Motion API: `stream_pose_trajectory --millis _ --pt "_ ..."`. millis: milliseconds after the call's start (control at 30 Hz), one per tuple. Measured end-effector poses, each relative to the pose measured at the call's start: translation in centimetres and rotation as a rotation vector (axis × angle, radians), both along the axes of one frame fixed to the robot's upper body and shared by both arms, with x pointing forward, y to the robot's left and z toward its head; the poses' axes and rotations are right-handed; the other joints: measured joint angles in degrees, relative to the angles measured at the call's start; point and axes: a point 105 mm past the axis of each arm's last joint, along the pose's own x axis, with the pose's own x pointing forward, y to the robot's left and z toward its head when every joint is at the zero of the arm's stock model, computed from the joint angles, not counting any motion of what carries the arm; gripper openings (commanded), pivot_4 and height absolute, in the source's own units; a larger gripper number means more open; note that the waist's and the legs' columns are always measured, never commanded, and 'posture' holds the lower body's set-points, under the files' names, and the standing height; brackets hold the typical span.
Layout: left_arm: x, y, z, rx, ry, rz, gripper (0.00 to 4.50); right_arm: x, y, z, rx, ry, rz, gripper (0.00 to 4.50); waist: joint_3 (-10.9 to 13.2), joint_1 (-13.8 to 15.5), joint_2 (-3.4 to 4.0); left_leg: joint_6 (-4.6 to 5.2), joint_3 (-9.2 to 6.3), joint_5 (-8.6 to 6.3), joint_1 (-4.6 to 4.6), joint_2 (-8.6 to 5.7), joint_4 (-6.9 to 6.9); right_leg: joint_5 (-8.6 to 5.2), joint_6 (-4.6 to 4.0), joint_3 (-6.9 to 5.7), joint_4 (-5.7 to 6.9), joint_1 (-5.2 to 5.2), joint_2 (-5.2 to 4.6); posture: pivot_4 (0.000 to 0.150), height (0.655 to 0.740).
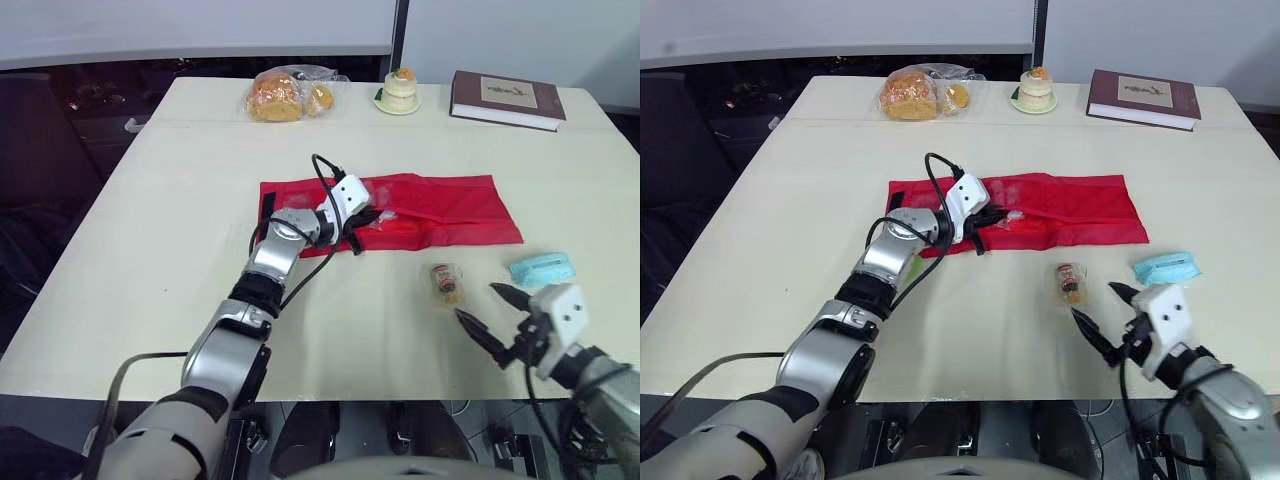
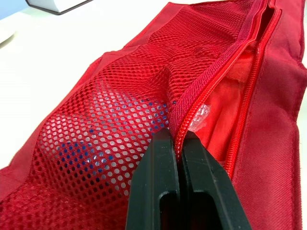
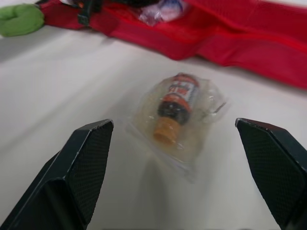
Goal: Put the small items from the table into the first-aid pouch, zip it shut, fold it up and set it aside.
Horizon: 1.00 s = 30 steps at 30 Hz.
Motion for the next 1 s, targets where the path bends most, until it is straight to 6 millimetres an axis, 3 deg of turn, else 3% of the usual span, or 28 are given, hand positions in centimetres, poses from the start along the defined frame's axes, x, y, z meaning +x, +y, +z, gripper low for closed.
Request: stream_pose_trajectory --millis 200,267,333,367,500,967,1000 --pt "0.0 0.0 0.0 0.0 0.009 0.008 0.0 1.3 0.9 -2.5 -0.012 0.065 -0.084 4.35 0.0 -0.01 0.0 0.0 -0.02 0.0 -0.01 -0.02 0.0 0.0 0.0 -0.01 0.0 0.0 0.01 0.15 0.7289" --pt "0.0 0.0 0.0 0.0 0.009 0.008 0.0 1.4 0.8 -2.8 -0.017 0.068 -0.108 3.57 0.0 -0.03 0.0 0.0 -0.02 0.0 0.0 -0.02 0.0 0.0 0.0 -0.01 0.0 0.0 0.02 0.15 0.7289" --pt "0.0 0.0 0.1 0.0 0.006 0.007 0.0 1.5 0.6 -2.9 -0.026 0.064 -0.12 2.44 0.0 -0.04 0.0 0.0 -0.02 0.0 0.0 -0.02 0.0 0.0 0.0 -0.01 0.0 0.0 0.02 0.15 0.7289" --pt "0.0 0.0 0.1 0.0 0.005 0.007 0.0 1.5 0.6 -2.9 -0.026 0.064 -0.12 2.14 0.0 -0.04 0.0 0.0 -0.02 0.0 0.0 -0.02 0.0 0.0 0.0 -0.01 0.0 0.0 0.02 0.15 0.7289" --pt "0.0 0.0 0.1 0.0 0.005 0.006 0.0 1.4 0.6 -2.8 -0.023 0.059 -0.117 0.17 0.0 -0.05 0.0 0.0 -0.02 0.0 0.0 -0.02 0.0 0.0 0.0 -0.01 0.01 0.0 0.03 0.15 0.7289" --pt "-0.1 -0.1 0.0 -0.002 0.009 0.006 0.0 2.0 0.8 -2.0 -0.032 0.028 -0.093 0.07 0.0 -0.02 0.0 0.0 -0.03 0.0 0.0 -0.03 0.0 0.01 0.0 -0.02 0.01 0.01 0.03 0.15 0.7289" --pt "-0.1 -0.1 0.0 -0.002 0.009 0.006 0.0 1.9 0.8 -2.2 -0.042 0.037 -0.083 0.3 0.0 -0.03 0.0 0.0 -0.03 0.0 0.0 -0.03 0.0 0.0 0.0 -0.02 0.01 0.01 0.03 0.15 0.7289"
